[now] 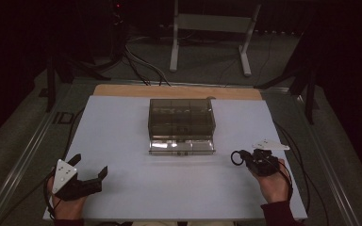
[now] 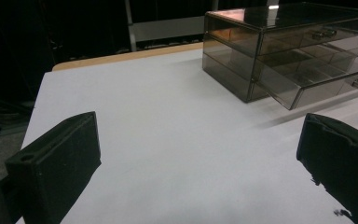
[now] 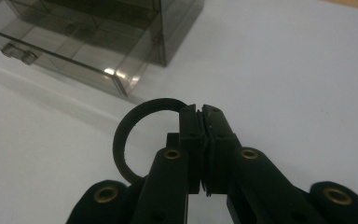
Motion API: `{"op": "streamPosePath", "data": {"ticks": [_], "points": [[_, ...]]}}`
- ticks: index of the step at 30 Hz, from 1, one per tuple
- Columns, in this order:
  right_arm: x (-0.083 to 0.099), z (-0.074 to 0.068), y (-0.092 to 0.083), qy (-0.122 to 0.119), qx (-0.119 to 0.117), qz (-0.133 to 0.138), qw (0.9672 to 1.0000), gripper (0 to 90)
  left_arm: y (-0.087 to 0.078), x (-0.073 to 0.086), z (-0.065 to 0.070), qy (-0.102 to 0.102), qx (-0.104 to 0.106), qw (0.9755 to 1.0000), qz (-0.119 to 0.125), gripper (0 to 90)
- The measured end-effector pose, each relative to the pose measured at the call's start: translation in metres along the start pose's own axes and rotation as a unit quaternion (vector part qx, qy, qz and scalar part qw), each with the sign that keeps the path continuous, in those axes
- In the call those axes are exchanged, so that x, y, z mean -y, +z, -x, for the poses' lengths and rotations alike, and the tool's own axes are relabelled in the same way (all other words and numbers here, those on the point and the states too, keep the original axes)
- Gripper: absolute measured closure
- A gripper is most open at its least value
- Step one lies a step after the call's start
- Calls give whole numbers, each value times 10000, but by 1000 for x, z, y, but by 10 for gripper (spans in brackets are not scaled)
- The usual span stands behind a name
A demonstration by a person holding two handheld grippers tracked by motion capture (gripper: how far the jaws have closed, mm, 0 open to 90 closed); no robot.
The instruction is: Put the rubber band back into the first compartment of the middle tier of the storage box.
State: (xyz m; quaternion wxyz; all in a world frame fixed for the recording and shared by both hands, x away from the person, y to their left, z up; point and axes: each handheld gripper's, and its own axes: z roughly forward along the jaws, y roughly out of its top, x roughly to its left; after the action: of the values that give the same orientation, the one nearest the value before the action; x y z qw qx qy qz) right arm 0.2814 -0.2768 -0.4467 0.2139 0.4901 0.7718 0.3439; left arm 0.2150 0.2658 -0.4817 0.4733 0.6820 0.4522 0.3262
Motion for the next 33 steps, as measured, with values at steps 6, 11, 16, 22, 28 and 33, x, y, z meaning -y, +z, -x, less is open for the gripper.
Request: {"op": "streamPosePath", "data": {"ticks": [6,11,16,22,28,33], "points": [[-10,-6,1,-40,-47,79,9999,885,0,0,0,5,8,10000,-6,3],[-17,-12,3,-63,-86,125,9999,885,0,0,0,13,2,10000,-14,3],[-25,-16,5,-111,-110,176,9997,885,0,0,0,7,-1,10000,-15,3],[-33,-22,6,-133,-152,224,9995,886,1,0,0,24,7,10000,-25,3],[-41,-27,9,-157,-191,273,9993,885,0,0,0,23,9,10000,-22,3],[-46,-32,11,-179,-223,299,9991,886,0,0,0,27,9,10000,-22,3]]}}
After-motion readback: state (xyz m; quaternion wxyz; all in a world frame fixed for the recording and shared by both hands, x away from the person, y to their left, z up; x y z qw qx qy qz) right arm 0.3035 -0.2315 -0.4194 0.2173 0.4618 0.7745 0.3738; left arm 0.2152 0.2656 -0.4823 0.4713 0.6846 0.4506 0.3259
